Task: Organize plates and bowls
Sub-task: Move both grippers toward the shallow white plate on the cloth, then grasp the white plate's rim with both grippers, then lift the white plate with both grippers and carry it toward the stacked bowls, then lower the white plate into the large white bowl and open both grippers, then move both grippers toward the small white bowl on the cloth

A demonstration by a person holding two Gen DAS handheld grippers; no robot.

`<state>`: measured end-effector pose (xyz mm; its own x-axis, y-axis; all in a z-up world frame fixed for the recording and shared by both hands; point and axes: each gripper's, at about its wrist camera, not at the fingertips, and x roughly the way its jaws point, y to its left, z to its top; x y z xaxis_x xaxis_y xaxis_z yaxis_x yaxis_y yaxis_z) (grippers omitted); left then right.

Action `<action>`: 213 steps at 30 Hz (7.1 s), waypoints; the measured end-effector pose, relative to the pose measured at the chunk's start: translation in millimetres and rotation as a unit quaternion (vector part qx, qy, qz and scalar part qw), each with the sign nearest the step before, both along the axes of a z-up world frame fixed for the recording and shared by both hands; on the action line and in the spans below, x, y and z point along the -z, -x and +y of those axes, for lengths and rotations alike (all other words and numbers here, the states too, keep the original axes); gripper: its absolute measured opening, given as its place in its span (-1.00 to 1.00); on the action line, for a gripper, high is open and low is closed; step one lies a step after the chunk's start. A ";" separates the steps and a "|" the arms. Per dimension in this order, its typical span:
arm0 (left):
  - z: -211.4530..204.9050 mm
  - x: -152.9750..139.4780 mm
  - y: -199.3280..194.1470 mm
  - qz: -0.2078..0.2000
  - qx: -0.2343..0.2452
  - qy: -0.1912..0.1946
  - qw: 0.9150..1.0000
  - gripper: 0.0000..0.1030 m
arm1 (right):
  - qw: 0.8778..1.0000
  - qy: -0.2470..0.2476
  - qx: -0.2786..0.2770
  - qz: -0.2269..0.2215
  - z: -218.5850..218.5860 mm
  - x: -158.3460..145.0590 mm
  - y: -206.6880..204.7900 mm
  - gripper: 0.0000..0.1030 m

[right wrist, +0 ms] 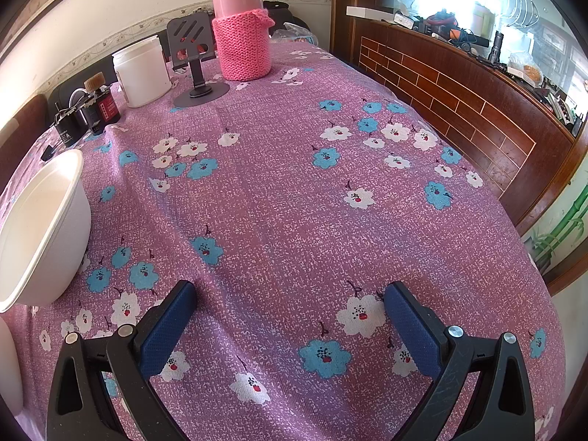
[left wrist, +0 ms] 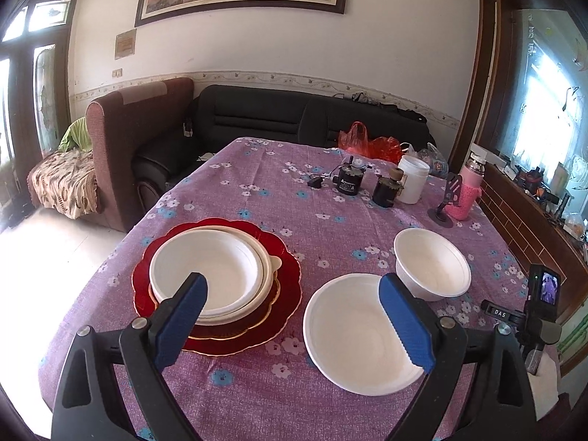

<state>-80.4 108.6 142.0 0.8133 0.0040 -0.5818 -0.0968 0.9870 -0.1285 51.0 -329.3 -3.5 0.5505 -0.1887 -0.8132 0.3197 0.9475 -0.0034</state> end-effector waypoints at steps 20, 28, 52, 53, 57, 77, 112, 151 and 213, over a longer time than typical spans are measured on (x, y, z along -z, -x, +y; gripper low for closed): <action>-0.9 10.4 -1.6 0.020 -0.002 -0.025 0.999 0.83 | 0.999 0.004 -0.008 0.039 11.9 -18.3 10.3 0.91; -1.1 16.1 -4.6 0.028 0.003 -0.021 0.999 0.83 | 0.990 -0.028 -0.083 -0.113 60.6 -89.4 75.2 0.92; 9.3 23.4 -1.8 0.043 0.035 0.060 0.997 0.83 | 0.951 -0.190 -0.240 0.038 215.7 -27.5 26.0 0.17; 7.4 25.1 -2.8 0.045 0.040 0.062 0.996 0.83 | 0.951 -0.192 -0.239 0.040 215.5 -25.9 25.9 0.00; -1.2 32.1 -6.1 0.056 0.060 0.071 0.994 0.80 | 0.948 -0.204 -0.239 0.049 212.2 -21.5 24.2 -0.60; -34.6 91.5 -61.7 0.136 0.075 0.081 0.985 0.49 | 0.949 -0.205 -0.233 0.057 180.8 -23.6 29.9 -0.75; 31.0 29.7 -34.0 0.063 0.025 0.065 0.996 -0.68 | 0.933 -0.159 -0.321 -0.028 270.9 -100.2 42.7 -0.72; 167.9 60.9 -63.6 0.083 -0.130 0.087 0.984 0.09 | 0.926 -0.073 -0.372 0.007 430.0 -68.9 -27.3 -0.67; -20.0 -3.3 -59.4 0.018 0.046 0.006 0.999 0.98 | 0.983 -0.131 -0.064 -0.111 83.1 -91.0 -13.6 0.59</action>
<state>-21.0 88.6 145.3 0.7881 -0.0762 -0.6108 -0.0111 0.9904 -0.1379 64.5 -246.2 87.5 0.7253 0.0937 -0.6821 0.1629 0.9392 0.3023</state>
